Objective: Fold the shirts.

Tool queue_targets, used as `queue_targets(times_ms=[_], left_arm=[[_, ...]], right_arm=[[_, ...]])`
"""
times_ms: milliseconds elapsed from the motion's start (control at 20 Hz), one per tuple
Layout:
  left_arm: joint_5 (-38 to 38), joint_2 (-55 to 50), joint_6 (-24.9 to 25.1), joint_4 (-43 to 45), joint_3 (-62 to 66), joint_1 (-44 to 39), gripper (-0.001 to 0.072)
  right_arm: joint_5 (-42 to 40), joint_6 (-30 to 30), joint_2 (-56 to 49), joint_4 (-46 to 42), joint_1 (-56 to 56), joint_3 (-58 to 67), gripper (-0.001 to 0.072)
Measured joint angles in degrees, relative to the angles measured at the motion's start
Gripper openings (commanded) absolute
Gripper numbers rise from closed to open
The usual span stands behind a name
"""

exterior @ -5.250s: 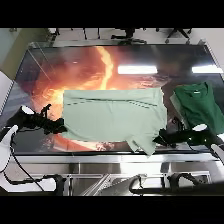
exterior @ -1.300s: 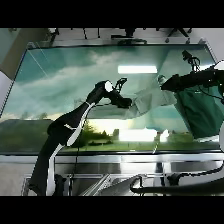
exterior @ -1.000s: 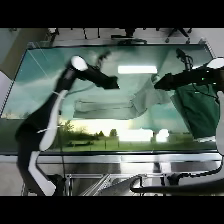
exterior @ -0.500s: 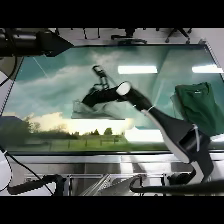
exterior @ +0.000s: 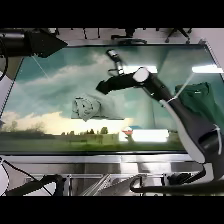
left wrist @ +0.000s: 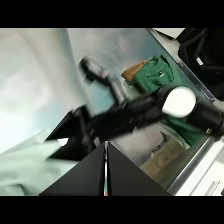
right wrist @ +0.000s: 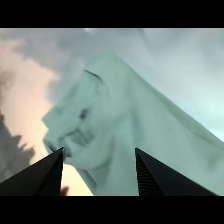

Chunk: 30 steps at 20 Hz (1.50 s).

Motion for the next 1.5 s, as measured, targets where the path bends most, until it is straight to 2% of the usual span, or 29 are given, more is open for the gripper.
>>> queue_targets(times_ms=[100, 250, 300, 350, 500, 700, 750, 800, 850, 900, 950, 1250, 1500], left_arm=[[-0.1, 0.0, 0.0, 0.0, 0.0, 0.0, 0.0014], [-0.3, 0.1, 0.0, 0.0, 0.0, 0.0, 0.0013], [-0.4, 0.1, 0.0, 0.0, 0.0, 0.0, 0.0013], [-0.4, 0.1, 0.0, 0.0, 0.0, 0.0, 0.0014], [-0.4, 0.1, 0.0, 0.0, 0.0, 0.0, 0.0014], [-0.4, 0.1, 0.0, 0.0, 0.0, 0.0, 0.0014], [-0.4, 0.1, 0.0, 0.0, 0.0, 0.0, 0.0014], [-0.4, 0.1, 0.0, 0.0, 0.0, 0.0, 0.0013], [-0.5, 0.1, 0.0, 0.0, 0.0, 0.0, 0.0014], [-0.5, 0.1, 0.0, 0.0, 0.0, 0.0, 0.0014], [-0.8, 0.1, 0.0, 0.0, 0.0, 0.0, 0.0014], [-2.1, 0.1, 0.0, 0.0, 0.0, 0.0, 0.0014], [-4.0, 0.1, -0.1, 0.0, 0.0, 0.0, 0.0014]], right_arm=[[5.9, 5.2, 1.0, -3.7, -6.7, -0.6, 0.0502], [12.0, 9.2, 0.5, -6.3, -12.7, -4.4, 0.0521], [13.0, 9.7, -0.3, -6.8, -13.4, -6.0, 0.0613], [13.7, 10.3, -1.4, -6.9, -13.8, -7.5, 0.0671], [14.5, 10.3, -5.7, -5.0, -13.6, -10.0, 0.0670], [13.9, 6.3, -11.6, 2.3, -11.1, -11.2, 0.0666], [13.2, 5.2, -12.7, 4.9, -10.4, -11.3, 0.0643], [12.3, 4.1, -13.6, 7.0, -9.7, -11.3, 0.0521], [11.5, 3.1, -14.3, 8.7, -9.1, -11.4, 0.0327], [10.3, 2.3, -15.0, 9.5, -8.5, -11.4, 0.0091], [9.3, 1.4, -15.5, 10.9, -8.2, -11.4, 0.0018], [10.9, -2.0, -11.2, 16.2, -10.1, -2.9, 0.0017], [12.3, 2.9, -0.2, 16.3, -20.4, 11.6, 0.0017]])
